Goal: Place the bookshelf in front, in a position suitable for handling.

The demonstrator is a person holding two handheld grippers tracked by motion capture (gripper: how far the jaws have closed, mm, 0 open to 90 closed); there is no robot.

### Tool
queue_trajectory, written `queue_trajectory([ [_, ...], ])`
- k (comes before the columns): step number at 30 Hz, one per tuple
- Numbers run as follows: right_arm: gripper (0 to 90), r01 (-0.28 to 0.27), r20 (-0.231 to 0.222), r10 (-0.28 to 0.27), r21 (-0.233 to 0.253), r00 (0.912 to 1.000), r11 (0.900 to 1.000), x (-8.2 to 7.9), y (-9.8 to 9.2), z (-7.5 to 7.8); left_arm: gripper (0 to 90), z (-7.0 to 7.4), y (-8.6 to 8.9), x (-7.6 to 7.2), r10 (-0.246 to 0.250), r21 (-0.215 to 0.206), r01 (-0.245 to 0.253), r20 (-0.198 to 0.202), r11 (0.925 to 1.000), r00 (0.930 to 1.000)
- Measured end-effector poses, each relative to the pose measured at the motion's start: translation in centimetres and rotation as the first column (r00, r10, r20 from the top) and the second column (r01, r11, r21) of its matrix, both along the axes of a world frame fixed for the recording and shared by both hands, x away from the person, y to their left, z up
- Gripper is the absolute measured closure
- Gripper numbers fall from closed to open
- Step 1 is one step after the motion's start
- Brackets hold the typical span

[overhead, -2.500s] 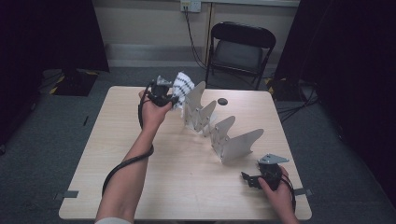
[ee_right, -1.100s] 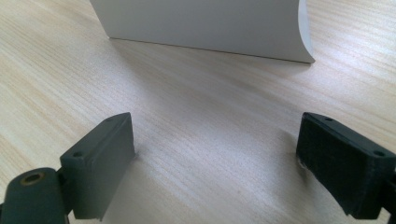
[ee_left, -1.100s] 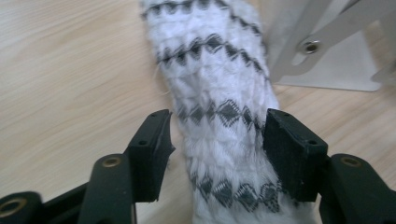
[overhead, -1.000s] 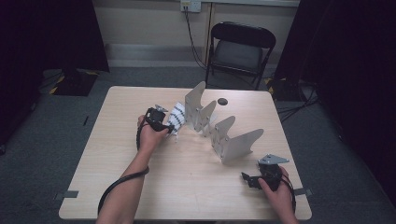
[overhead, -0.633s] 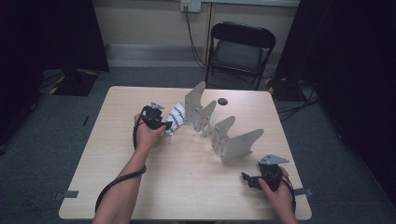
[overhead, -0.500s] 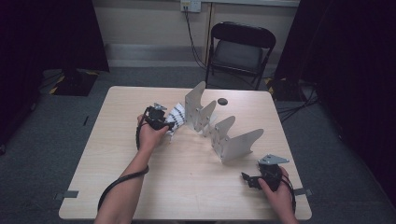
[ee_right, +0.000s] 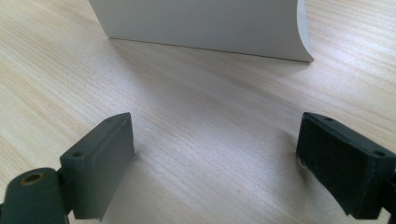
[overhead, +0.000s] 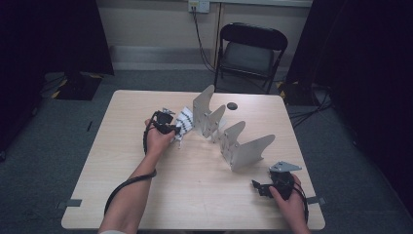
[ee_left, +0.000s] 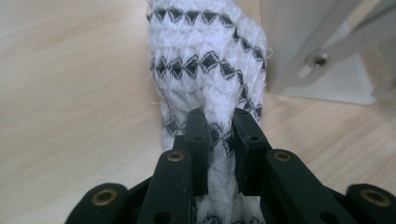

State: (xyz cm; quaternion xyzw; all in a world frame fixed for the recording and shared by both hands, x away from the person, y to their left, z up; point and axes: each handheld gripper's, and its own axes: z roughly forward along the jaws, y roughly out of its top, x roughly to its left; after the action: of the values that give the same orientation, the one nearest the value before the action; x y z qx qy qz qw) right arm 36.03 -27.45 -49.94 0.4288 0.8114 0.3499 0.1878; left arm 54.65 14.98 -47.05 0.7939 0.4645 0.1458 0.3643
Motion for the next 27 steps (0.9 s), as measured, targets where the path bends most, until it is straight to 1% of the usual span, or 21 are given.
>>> queue_trajectory([
  [1, 10.6, 0.002, 0.000, -0.002, -0.001, 1.0000, 1.000, 0.0, 0.0, 0.0, 79.4, 1.4, 0.1, 0.3, 0.010, -0.026, -0.010, 0.022, 0.9996, 0.9997],
  [3, 10.6, 0.003, 0.000, -0.003, -0.001, 1.0000, 1.000, 0.0, 0.0, 0.0, 79.6, 3.3, 0.3, 0.6, 0.001, -0.033, 0.001, 0.047, 0.9995, 0.9989],
  [4, 10.6, 0.004, 0.000, -0.004, -0.001, 1.0000, 1.000, 0.0, 0.0, 0.0, 79.5, 3.3, 0.3, 0.6, 0.001, -0.033, 0.001, 0.047, 0.9995, 0.9989],
  [5, 10.6, 0.004, 0.000, -0.004, -0.001, 1.0000, 1.000, 0.0, 0.0, 0.0, 79.5, 4.2, 0.1, 0.7, 0.015, -0.055, -0.012, 0.067, 0.9984, 0.9976],
  [6, 10.6, 0.004, 0.000, -0.004, -0.001, 1.0000, 1.000, 0.0, 0.0, 0.0, 79.5, 5.3, 0.2, 0.9, -0.002, -0.041, 0.005, 0.084, 0.9991, 0.9965],
  [7, 10.6, 0.005, 0.000, -0.005, -0.002, 1.0000, 1.000, -0.1, 0.0, 0.0, 79.5, 6.4, 0.2, 1.1, -0.006, -0.043, 0.011, 0.102, 0.9990, 0.9947],
  [8, 10.7, 0.007, -0.001, -0.007, -0.001, 1.0000, 1.000, -0.1, 0.0, 0.0, 79.4, 8.7, 0.0, 1.5, -0.022, -0.045, 0.028, 0.144, 0.9986, 0.9894],
  [9, 10.7, 0.007, -0.001, -0.007, -0.001, 1.0000, 1.000, -0.1, 0.0, 0.0, 79.3, 8.7, 0.0, 1.5, -0.022, -0.045, 0.028, 0.144, 0.9986, 0.9894],
  [10, 10.7, 0.009, -0.001, -0.009, 0.000, 1.0000, 1.000, -0.1, 0.0, 0.0, 79.3, 10.8, -0.4, 1.8, -0.040, -0.042, 0.048, 0.190, 0.9980, 0.9810],
  [11, 10.7, 0.009, -0.001, -0.009, 0.000, 1.0000, 1.000, -0.1, 0.0, 0.0, 79.2, 11.7, -0.6, 2.0, -0.056, -0.039, 0.065, 0.202, 0.9972, 0.9778],
  [12, 10.7, 0.009, -0.001, -0.009, 0.000, 1.0000, 1.000, -0.1, 0.0, 0.0, 79.2, 11.7, -0.6, 2.0, -0.056, -0.039, 0.065, 0.202, 0.9972, 0.9778],
  [14, 10.6, 0.010, -0.001, -0.010, -0.001, 1.0000, 1.000, -0.1, 0.0, 0.0, 79.2, 13.5, -1.7, 2.5, -0.096, -0.034, 0.107, 0.234, 0.9937, 0.9676],
  [15, 10.7, 0.010, -0.001, -0.010, -0.001, 1.0000, 1.000, -0.1, 0.0, 0.0, 79.2, 13.7, -2.1, 2.6, -0.106, -0.035, 0.117, 0.231, 0.9925, 0.9671],
  [16, 10.6, 0.010, -0.001, -0.010, -0.001, 1.0000, 1.000, -0.1, 0.0, 0.0, 79.2, 13.8, -2.6, 2.8, -0.121, -0.021, 0.129, 0.231, 0.9914, 0.9656],
  [17, 10.6, 0.010, -0.001, -0.010, -0.001, 1.0000, 1.000, -0.1, 0.0, 0.0, 79.2, 13.8, -2.6, 2.8, -0.121, -0.021, 0.129, 0.231, 0.9914, 0.9656],
  [19, 10.6, 0.010, -0.001, -0.010, -0.001, 1.0000, 1.000, -0.1, 0.0, 0.0, 79.2, 13.3, -3.5, 3.2, -0.143, -0.016, 0.150, 0.222, 0.9885, 0.9644],
  [20, 10.6, 0.010, -0.001, -0.010, -0.001, 1.0000, 1.000, -0.1, 0.0, 0.0, 79.1, 13.3, -3.5, 3.2, -0.143, -0.016, 0.150, 0.222, 0.9885, 0.9644],
  [23, 10.6, 0.010, -0.001, -0.010, -0.001, 1.0000, 1.000, -0.1, 0.0, 0.0, 79.2, 12.3, -4.0, 3.7, -0.157, 0.006, 0.159, 0.205, 0.9872, 0.9661],
  [25, 10.6, 0.010, -0.002, -0.010, -0.001, 1.0000, 1.000, -0.1, 0.0, 0.0, 79.2, 11.9, -4.0, 4.0, -0.153, -0.003, 0.157, 0.197, 0.9877, 0.9684],
  [26, 10.6, 0.009, -0.001, -0.009, 0.000, 1.0000, 1.000, -0.1, 0.0, 0.0, 79.2, 11.8, -4.0, 4.2, -0.159, 0.012, 0.160, 0.191, 0.9871, 0.9686],
  [27, 10.6, 0.010, -0.001, -0.010, 0.000, 1.0000, 1.000, -0.1, 0.0, 0.0, 79.2, 11.6, -4.0, 4.3, -0.157, 0.008, 0.158, 0.189, 0.9874, 0.9694],
])
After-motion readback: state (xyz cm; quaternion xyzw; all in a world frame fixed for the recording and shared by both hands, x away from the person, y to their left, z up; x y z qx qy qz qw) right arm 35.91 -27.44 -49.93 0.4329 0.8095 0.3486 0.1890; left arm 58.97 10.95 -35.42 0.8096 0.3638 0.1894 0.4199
